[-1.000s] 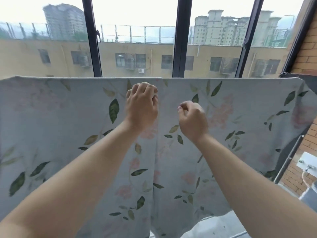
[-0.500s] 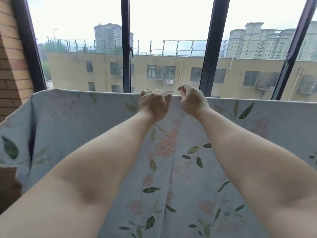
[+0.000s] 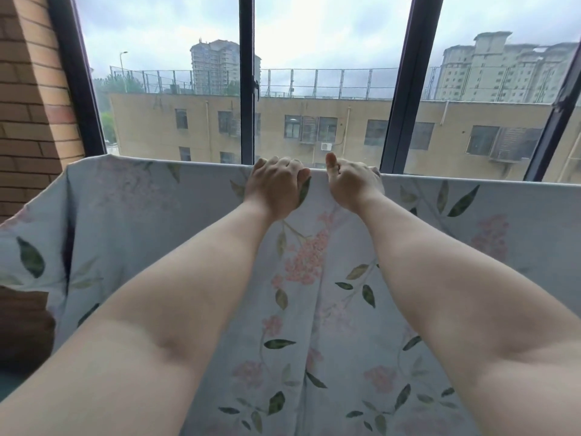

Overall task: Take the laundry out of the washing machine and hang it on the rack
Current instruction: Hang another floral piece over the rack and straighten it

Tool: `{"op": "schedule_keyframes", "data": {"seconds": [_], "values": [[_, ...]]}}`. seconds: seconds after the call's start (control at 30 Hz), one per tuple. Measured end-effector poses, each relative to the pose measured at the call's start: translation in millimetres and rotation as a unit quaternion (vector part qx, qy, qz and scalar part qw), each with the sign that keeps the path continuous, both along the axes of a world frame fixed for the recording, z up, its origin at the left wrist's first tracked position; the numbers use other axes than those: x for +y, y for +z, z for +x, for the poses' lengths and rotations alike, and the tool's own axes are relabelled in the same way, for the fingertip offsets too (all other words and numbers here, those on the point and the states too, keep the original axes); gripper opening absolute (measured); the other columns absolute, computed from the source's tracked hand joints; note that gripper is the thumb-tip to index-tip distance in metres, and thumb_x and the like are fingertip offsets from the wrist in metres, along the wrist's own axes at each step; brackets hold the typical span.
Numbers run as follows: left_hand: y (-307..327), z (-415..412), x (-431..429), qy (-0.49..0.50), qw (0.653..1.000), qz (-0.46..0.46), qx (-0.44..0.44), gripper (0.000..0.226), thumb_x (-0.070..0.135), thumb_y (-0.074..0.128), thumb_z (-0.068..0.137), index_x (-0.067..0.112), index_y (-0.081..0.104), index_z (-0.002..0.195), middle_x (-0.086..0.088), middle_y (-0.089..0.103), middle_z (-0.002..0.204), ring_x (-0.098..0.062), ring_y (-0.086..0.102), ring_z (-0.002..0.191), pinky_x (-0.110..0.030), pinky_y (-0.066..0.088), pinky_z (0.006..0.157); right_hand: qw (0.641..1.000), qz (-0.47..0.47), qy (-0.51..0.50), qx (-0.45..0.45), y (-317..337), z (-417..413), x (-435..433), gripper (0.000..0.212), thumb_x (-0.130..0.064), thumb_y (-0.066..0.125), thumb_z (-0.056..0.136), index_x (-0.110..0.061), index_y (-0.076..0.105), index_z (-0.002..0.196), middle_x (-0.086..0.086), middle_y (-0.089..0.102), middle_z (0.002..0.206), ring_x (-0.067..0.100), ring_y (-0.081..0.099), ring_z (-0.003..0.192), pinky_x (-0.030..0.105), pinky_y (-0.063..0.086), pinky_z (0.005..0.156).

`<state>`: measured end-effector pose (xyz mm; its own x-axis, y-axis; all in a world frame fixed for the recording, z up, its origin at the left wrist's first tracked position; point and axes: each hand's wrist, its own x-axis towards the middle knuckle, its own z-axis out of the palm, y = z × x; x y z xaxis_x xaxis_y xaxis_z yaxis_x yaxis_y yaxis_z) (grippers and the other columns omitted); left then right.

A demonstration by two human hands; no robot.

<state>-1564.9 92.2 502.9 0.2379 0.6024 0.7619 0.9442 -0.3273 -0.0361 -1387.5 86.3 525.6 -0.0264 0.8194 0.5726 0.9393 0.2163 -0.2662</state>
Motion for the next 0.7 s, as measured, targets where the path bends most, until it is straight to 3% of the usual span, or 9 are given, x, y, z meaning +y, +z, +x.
{"op": "schedule_keyframes", "data": {"seconds": [0.17,0.37,0.7], "values": [[0.1,-21.2,1.4,0.010,1.000,0.017,0.006,0.045,0.042,0.024,0.105,0.018,0.062,0.096,-0.003,0.066,0.098,-0.026,0.056,0.089,-0.039,0.035,0.087,1.000,0.008,-0.020,-0.007,1.4,2.2,0.9,0.072,-0.056,0.004,0.104,-0.022,0.065,0.121,0.014,0.068,0.121,0.034,0.056,0.119,0.045,0.030,0.105],[-1.1,-54.0,4.4,0.033,0.999,0.025,0.000,0.047,0.044,0.023,0.105,0.018,0.059,0.090,-0.004,0.066,0.094,-0.028,0.057,0.088,-0.041,0.035,0.086,0.997,0.013,-0.064,-0.045,-1.3,15.2,6.5,0.076,-0.057,0.005,0.103,-0.023,0.072,0.102,0.014,0.069,0.112,0.034,0.056,0.114,0.045,0.031,0.104],[0.7,-138.5,3.9,0.094,0.994,0.051,-0.014,0.052,0.051,0.015,0.104,0.023,0.044,0.071,-0.005,0.062,0.080,-0.030,0.057,0.079,-0.041,0.037,0.081,0.990,0.059,-0.115,-0.057,-7.5,21.8,17.3,0.063,-0.043,0.018,0.102,-0.015,0.075,0.099,0.016,0.071,0.109,0.034,0.058,0.108,0.043,0.034,0.100]]}}
